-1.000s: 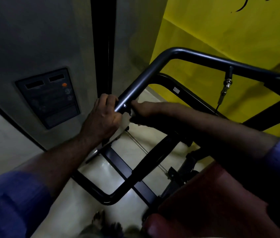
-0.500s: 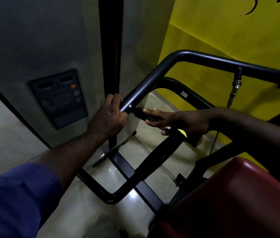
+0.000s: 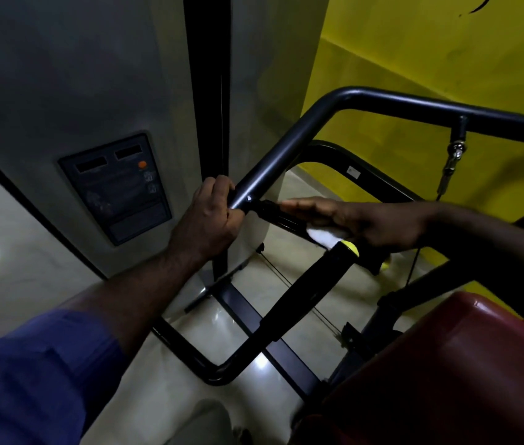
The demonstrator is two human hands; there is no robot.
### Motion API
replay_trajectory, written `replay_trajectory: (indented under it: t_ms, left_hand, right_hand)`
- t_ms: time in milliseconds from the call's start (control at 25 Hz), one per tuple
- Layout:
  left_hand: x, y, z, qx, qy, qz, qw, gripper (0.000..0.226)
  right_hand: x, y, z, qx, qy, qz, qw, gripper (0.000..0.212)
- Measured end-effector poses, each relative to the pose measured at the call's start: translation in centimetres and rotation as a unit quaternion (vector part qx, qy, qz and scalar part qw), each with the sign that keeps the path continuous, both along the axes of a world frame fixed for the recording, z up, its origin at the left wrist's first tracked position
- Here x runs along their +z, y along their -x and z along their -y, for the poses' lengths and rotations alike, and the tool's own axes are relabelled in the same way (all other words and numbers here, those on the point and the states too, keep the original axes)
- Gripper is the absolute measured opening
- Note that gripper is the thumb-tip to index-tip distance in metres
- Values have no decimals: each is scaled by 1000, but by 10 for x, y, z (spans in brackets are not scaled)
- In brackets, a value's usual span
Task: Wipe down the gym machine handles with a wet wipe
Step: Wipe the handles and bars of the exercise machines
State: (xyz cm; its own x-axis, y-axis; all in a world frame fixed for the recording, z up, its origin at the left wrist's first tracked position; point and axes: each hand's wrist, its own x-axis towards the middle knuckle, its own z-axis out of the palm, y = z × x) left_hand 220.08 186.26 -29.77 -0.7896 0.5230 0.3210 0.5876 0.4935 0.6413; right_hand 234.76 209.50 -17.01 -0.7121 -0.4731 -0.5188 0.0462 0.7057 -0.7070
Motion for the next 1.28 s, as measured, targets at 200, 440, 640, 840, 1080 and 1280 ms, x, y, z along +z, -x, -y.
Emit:
replay_trajectory:
  t_ms: [200,440,640,840,1080,1280]
  left_hand:
    - [-3,1,-2,-1,3,-4,1000,31]
    - [-2,2,0,1,-7,-3,1000,31]
    - [-3,3,-2,-1,2,-3,1000,28]
    - [-4,3,-1,-8,-18,16,1000,27]
    - [-7,7,-1,-6,-9,12,1000,29]
    - [-6,5,-2,4,0,-4,1000,31]
  right_hand:
    - [-45,31,19,3,-24,-148,989,36]
    - [-38,46,37,-237,-86,3,968,28]
    - [-46,74,45,-297,-6,92,950,22]
    - [-55,79,32,-266,50,197,942,30]
    - [-25,33,5,-169,-135,177,960,32]
    - [-51,60,-18,-289,-95,60,951,43]
